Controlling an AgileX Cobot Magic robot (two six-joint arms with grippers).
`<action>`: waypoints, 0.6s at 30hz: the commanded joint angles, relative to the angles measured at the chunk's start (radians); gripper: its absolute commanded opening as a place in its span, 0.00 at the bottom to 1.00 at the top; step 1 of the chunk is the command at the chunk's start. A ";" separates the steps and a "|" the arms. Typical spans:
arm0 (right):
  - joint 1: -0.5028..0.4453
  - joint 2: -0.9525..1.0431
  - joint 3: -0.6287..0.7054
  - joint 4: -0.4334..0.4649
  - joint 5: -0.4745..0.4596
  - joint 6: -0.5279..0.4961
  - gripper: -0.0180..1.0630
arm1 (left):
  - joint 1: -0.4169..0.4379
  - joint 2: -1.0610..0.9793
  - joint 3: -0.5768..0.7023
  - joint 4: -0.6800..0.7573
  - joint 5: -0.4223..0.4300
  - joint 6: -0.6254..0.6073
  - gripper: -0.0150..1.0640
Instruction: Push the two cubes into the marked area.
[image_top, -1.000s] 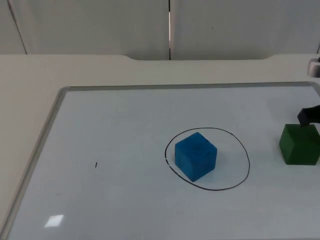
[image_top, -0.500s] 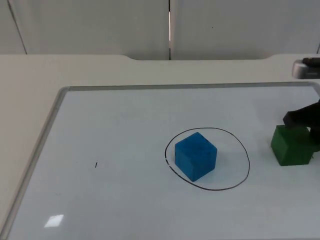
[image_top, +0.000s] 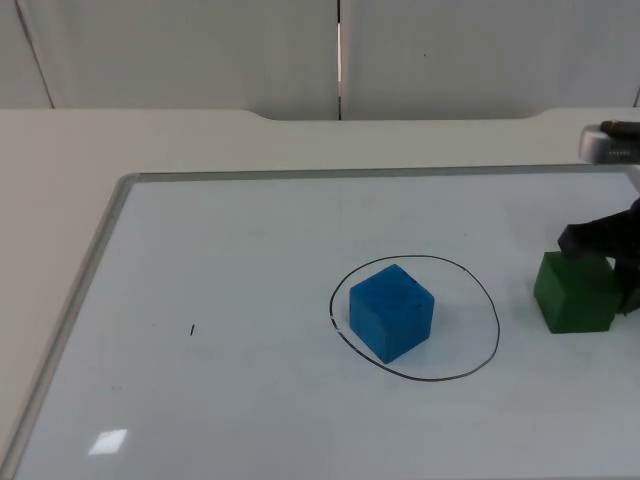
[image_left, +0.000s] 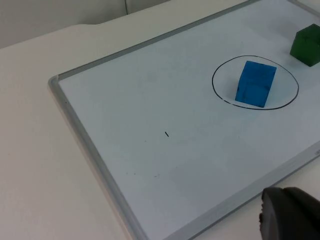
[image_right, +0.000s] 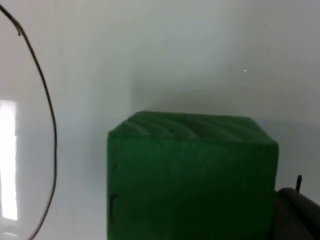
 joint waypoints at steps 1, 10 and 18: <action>0.006 0.002 -0.005 0.019 0.008 0.003 0.02 | 0.002 -0.004 0.004 0.003 0.000 -0.007 0.01; 0.006 0.002 -0.005 0.059 0.032 -0.005 0.02 | 0.002 -0.004 0.004 0.003 0.000 -0.007 0.01; 0.007 0.002 -0.005 0.086 0.043 -0.013 0.02 | 0.002 -0.004 0.004 0.003 0.000 -0.007 0.01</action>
